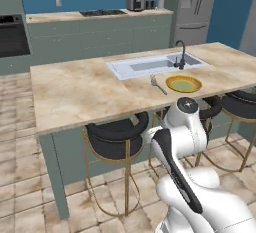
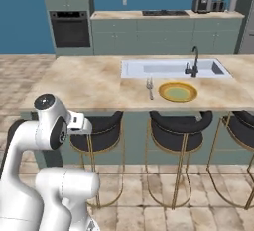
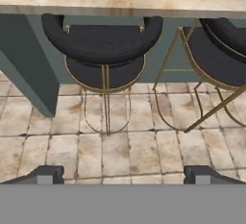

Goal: Take the fork and place it on the left side of the plate. Then take the spoon and place it on the right side of the plate. Make sure they're directly next to the plate.

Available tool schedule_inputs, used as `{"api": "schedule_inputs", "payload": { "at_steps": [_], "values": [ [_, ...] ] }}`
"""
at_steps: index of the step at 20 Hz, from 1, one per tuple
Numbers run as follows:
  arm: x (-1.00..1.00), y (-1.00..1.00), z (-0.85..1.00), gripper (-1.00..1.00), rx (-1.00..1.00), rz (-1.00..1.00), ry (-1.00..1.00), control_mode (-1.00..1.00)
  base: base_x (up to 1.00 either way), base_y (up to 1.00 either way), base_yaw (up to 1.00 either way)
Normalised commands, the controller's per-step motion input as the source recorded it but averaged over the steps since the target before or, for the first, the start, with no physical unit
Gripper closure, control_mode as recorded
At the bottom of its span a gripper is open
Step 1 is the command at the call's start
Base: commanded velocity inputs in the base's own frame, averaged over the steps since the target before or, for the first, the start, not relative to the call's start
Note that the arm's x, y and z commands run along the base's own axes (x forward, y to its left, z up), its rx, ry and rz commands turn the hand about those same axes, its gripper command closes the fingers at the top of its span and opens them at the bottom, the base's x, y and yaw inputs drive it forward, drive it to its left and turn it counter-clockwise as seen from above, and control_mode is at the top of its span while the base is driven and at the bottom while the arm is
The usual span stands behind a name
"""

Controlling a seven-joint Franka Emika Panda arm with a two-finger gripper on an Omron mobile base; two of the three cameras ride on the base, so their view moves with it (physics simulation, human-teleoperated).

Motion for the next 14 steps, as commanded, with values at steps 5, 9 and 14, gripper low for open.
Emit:
{"api": "schedule_inputs", "payload": {
  "at_steps": [5, 9, 14],
  "values": [
    [0.0, 0.0, 0.0, -1.0, 0.0, 0.0, 0.0, 1.0, 0.0, 1.0, 0.13],
    [0.0, 0.0, 0.0, -1.0, 0.0, 0.0, 0.0, 1.0, 0.0, 1.0, 0.1],
    [0.0, 0.0, 0.0, -1.0, 0.0, 0.0, 0.0, 1.0, 0.01, 1.0, 0.09]
  ]
}}
